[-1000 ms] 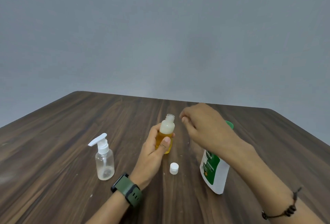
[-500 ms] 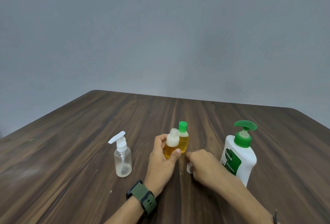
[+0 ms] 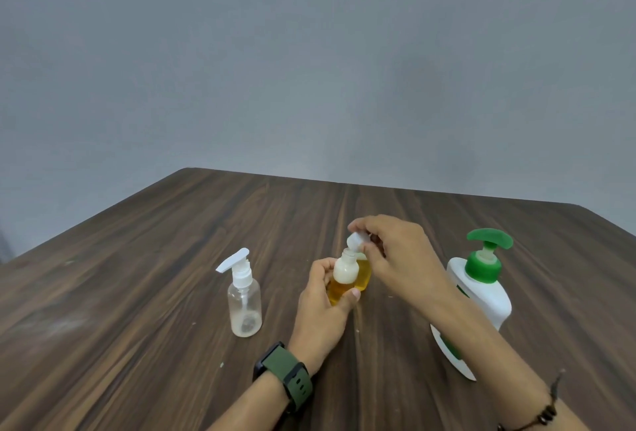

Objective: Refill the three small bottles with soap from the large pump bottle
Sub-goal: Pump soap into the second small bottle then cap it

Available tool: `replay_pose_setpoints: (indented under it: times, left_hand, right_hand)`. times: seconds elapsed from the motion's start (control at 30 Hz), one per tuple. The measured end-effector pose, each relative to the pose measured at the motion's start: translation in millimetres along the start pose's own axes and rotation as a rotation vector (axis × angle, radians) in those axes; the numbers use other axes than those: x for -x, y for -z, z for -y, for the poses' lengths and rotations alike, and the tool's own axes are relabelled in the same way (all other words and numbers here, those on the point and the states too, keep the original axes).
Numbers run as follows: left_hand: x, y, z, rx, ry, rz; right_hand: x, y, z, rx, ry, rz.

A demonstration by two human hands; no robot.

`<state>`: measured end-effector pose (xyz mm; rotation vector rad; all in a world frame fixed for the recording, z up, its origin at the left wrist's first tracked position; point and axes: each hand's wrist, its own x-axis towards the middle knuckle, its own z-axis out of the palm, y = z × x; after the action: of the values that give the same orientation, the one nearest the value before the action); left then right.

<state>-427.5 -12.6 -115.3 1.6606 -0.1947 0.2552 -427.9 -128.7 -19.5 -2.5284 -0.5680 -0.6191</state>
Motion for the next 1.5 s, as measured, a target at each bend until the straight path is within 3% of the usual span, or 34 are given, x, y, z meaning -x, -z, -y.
replay_pose_setpoints:
  times: [0.23,0.43,0.6,0.73,0.9,0.97,1.07,1.17,1.3,1.43,1.5]
  left_hand:
    - [0,0,0,-0.015,-0.007,0.011]
    - [1,1,-2,-0.007,0.001,0.001]
    - [0,4,-5,0.004,0.017,0.018]
    - [-3,6,-6,0.012,0.014,0.014]
    - [-3,4,-4,0.011,0.017,0.037]
    - [-2,3,-5,0.006,0.024,0.054]
    - [-2,3,-5,-0.01,0.034,0.084]
    - [-4,3,-4,-0.01,0.03,0.076]
    - [-2,4,-5,0.007,0.037,0.087]
    - [-1,4,-7,-0.006,0.047,0.126]
    - [-1,5,-7,0.001,0.038,0.128]
  right_hand:
    - [-3,-5,1,0.042,0.041,0.15]
    - [-8,-7,-6,0.057,0.049,0.17]
    - [-6,-18,-9,0.156,-0.048,0.083]
    - [0,-27,-18,-0.108,-0.023,-0.148]
    - [1,-30,-24,-0.169,0.138,-0.021]
    - [1,-29,-25,-0.128,0.07,-0.018]
    - [2,-27,-29,0.003,-0.043,-0.122]
    - [5,-26,-35,-0.094,0.062,-0.242]
    - [8,-32,-35,-0.141,0.196,-0.053]
    - [11,-28,-29,0.127,-0.015,0.001]
    - [13,-27,-27,0.091,-0.052,-0.079]
